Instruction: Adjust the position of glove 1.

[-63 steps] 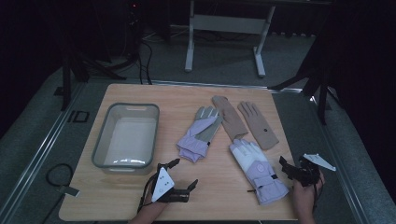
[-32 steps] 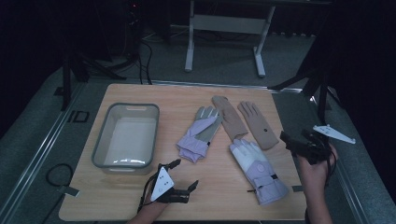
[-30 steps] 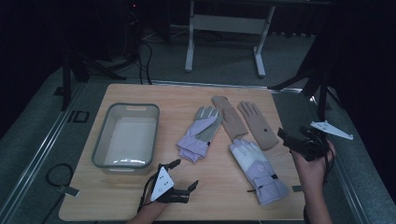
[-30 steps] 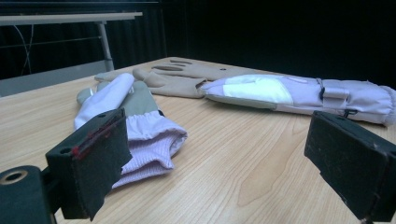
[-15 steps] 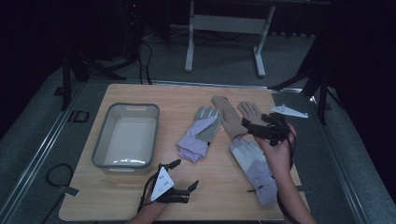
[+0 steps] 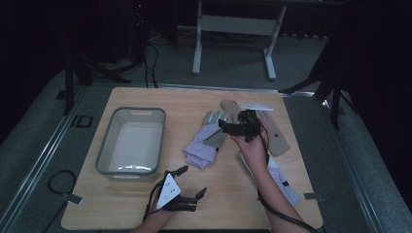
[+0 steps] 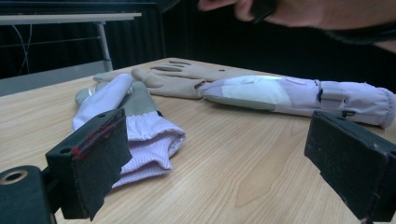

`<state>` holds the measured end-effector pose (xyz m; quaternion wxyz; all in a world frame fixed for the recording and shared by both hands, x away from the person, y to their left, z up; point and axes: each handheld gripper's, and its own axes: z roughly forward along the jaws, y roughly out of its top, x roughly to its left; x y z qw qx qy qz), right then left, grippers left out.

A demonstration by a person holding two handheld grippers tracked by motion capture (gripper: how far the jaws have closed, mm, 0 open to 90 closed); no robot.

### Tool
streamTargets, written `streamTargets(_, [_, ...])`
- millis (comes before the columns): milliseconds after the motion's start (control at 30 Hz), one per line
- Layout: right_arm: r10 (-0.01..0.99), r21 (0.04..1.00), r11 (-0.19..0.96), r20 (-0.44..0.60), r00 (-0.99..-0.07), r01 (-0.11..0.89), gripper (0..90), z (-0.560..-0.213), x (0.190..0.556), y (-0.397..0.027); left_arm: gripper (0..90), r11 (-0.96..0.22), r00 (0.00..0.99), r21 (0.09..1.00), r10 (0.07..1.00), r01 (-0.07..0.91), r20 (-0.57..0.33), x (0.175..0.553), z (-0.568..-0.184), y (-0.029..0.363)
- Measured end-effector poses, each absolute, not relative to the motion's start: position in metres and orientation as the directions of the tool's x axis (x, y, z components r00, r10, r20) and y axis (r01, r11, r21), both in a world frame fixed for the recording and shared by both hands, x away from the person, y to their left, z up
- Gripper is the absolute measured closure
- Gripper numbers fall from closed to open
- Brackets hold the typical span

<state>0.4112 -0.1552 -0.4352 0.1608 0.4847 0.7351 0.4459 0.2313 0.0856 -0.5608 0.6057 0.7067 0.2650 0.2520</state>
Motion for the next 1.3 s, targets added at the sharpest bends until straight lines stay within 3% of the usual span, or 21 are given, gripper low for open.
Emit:
streamTargets(333, [0.87, 0.764, 0.138, 0.211, -0.446, 0.63, 14.2, -0.467, 0.431, -0.116, 6.7, -0.128, 0.734, 0.99, 0.678, 0.067, 0.038, 0.231, -0.561, 0.086])
streamTargets(700, [0.92, 0.702, 0.179, 0.128, -0.37, 0.689, 17.3, -0.516, 0.442, -0.087, 6.7, -0.134, 0.739, 0.989, 0.672, 0.06, 0.046, 0.23, -0.561, 0.085])
streamTargets(900, [0.941, 0.679, 0.183, 0.089, -0.327, 0.711, 23.3, -0.539, 0.441, -0.082, 6.7, -0.131, 0.74, 0.989, 0.672, 0.063, 0.042, 0.23, -0.561, 0.085])
streamTargets(1033, [0.934, 0.673, 0.21, 0.076, -0.348, 0.709, 34.8, -0.54, 0.439, -0.079, 6.7, -0.132, 0.739, 0.989, 0.672, 0.064, 0.042, 0.23, -0.561, 0.085])
streamTargets(1300, [0.903, 0.689, 0.249, 0.088, -0.42, 0.681, 76.6, -0.538, 0.435, -0.08, 6.7, -0.13, 0.739, 0.989, 0.672, 0.065, 0.04, 0.23, -0.561, 0.085])
